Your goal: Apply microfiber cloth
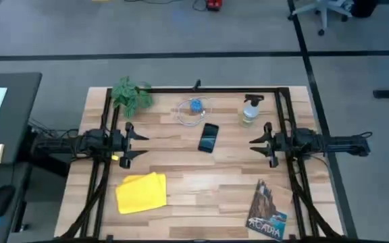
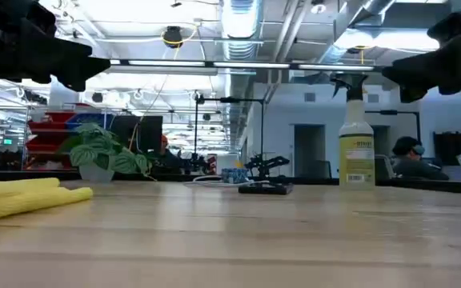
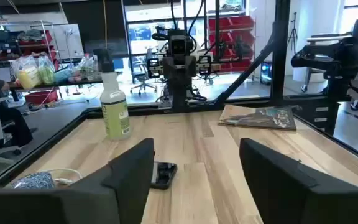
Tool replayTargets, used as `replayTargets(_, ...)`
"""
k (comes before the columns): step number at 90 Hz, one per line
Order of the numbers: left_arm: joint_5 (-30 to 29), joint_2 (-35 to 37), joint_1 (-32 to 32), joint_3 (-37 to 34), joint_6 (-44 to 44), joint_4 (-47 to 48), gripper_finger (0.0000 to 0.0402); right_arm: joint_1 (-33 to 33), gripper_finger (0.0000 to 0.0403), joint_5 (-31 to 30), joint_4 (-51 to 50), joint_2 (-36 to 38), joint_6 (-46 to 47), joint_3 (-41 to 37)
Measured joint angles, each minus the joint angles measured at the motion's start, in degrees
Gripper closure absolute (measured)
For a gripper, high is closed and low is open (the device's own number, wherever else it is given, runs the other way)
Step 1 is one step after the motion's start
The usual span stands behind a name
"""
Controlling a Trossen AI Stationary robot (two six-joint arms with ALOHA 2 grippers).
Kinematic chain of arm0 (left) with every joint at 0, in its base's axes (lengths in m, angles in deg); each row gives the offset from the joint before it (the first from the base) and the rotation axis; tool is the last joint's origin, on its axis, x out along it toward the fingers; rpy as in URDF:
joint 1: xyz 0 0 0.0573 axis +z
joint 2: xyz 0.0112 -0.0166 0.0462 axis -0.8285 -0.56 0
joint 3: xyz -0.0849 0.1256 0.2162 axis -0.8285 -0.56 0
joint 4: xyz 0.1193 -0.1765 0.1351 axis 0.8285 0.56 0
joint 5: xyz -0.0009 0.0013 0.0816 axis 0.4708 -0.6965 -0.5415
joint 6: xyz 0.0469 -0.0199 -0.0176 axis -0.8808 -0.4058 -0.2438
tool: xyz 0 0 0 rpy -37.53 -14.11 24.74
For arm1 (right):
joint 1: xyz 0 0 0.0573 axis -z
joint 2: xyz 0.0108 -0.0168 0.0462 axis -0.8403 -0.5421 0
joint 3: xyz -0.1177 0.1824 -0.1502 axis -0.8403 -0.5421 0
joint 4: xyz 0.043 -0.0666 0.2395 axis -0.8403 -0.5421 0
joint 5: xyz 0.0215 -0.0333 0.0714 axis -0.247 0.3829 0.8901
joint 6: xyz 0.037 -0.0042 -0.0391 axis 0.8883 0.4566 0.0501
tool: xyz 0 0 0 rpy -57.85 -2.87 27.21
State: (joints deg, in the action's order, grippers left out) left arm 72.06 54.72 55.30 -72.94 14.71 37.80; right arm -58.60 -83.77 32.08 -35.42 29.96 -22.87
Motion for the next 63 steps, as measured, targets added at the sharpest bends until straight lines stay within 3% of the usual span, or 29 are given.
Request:
replayTargets(41,-1.31,-0.04,-0.02,0.00,0.59,-1.71,0.0185,0.00,0.0305,0.00,-0.01,0.00,-0.07,-0.02)
replayTargets(54,-4.22,-0.23,0.00,0.00,11.82,-10.86,0.0185,0.01,0.0305,0.00,0.01,0.00,-0.23,-0.01)
replayTargets(63,-4.24,-2.56,-0.84,1.35,11.33,-11.26,0.0185,0.00,0.0305,0.00,0.01,0.00,-0.22,-0.02)
